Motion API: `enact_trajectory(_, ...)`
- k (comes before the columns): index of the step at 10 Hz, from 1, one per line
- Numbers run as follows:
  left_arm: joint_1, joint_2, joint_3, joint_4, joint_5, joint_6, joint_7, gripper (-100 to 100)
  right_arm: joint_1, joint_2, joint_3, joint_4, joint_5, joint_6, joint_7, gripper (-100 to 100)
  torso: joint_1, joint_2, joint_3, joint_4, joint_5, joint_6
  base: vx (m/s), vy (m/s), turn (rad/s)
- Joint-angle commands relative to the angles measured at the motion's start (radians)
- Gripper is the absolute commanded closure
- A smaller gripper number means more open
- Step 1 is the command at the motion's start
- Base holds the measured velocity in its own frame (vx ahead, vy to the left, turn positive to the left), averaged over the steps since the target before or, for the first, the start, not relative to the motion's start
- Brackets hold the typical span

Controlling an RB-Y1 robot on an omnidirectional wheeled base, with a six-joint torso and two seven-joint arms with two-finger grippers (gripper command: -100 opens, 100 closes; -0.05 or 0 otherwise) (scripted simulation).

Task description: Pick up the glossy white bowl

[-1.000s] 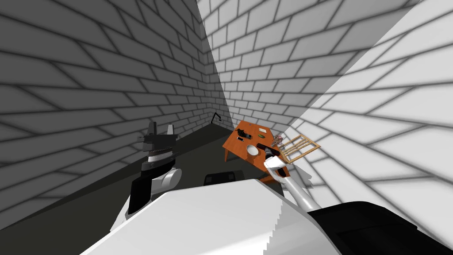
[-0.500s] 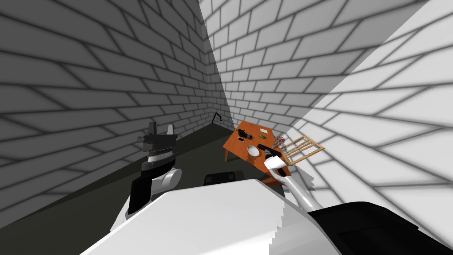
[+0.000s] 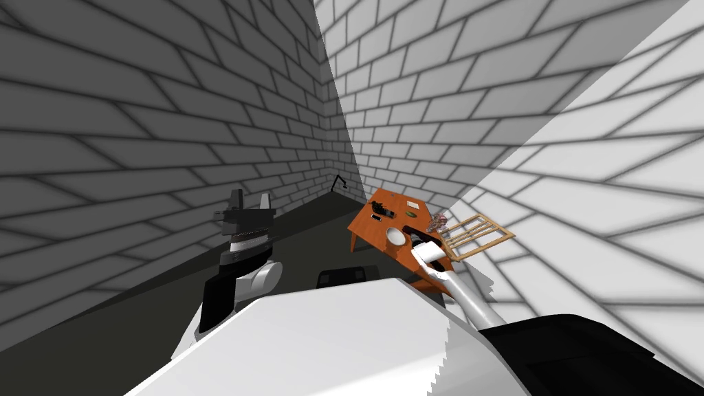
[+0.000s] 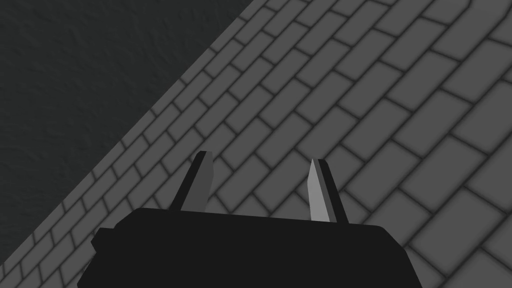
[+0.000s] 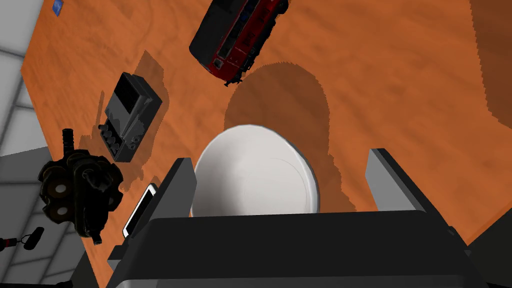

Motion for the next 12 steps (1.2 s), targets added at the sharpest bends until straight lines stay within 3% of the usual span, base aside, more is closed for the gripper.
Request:
enact_trajectory(1, 0.000, 0.000, 0.000, 0.000, 0.000, 0.000, 0.000, 0, -0.008, -0.006, 0.004, 0.018, -0.050, 0.000, -0.007, -100, 0.000, 0.000, 0.000, 0.000, 0.000, 0.000, 0.020, -0.015, 0.061)
enact_trajectory(12, 0.000, 0.000, 0.000, 0.000, 0.000, 0.000, 0.000, 0, -0.041, -0.042, 0.026, 0.103, -0.345, -0.010, -0.038, -100, -0.001, 0.000, 0.000, 0.000, 0.000, 0.001, 0.012, -0.011, 0.040)
